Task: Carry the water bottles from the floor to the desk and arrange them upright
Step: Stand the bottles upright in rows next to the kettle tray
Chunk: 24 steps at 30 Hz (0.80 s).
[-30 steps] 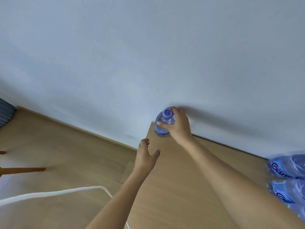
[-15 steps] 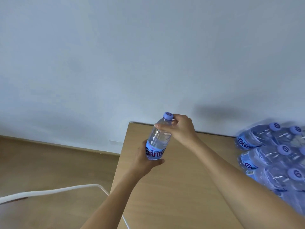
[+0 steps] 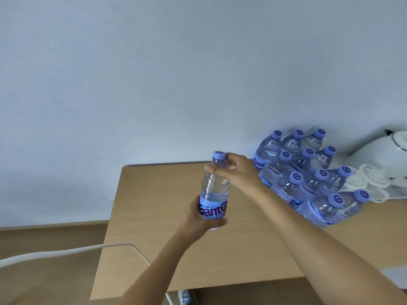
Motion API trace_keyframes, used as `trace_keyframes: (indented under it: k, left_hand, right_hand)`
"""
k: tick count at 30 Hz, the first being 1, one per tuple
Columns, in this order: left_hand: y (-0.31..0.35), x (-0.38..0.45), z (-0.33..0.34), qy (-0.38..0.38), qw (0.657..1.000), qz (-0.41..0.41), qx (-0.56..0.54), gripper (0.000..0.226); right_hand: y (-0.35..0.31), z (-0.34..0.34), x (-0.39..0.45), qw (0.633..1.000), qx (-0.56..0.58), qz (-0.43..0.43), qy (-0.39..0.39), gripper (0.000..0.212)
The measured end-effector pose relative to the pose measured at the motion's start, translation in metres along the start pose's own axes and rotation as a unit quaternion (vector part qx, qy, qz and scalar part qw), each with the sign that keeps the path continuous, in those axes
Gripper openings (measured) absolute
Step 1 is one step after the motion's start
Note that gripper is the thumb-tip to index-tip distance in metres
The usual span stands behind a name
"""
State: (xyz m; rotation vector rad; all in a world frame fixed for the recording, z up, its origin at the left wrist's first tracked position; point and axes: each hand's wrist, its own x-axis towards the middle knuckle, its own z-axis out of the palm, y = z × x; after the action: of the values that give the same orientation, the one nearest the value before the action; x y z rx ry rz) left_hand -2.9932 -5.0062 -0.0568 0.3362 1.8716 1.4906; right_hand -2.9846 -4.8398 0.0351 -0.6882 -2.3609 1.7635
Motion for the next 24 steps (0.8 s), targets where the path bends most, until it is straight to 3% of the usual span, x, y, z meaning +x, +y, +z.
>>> trace_keyframes:
  k: [6,12,17,24]
  left_hand:
    - [-0.013,-0.022,0.094,-0.005,1.0,0.006,0.006,0.074]
    - [-0.026,-0.04,0.163,0.003,0.998,0.023,0.052,0.053]
    - [-0.035,-0.039,0.196,0.049,0.994,0.031,0.095,0.054]
    - [-0.044,-0.015,0.213,0.079,0.995,-0.002,0.065,0.058]
  right_hand:
    - [0.039,-0.065,-0.058,0.999,-0.028,-0.036,0.023,0.029]
    - [0.081,-0.113,-0.11,0.997,-0.046,-0.05,0.031,0.03]
    - [0.103,-0.131,-0.134,0.998,-0.042,-0.038,0.023,0.024]
    - [0.115,-0.142,-0.132,0.998,-0.046,-0.027,0.016,0.025]
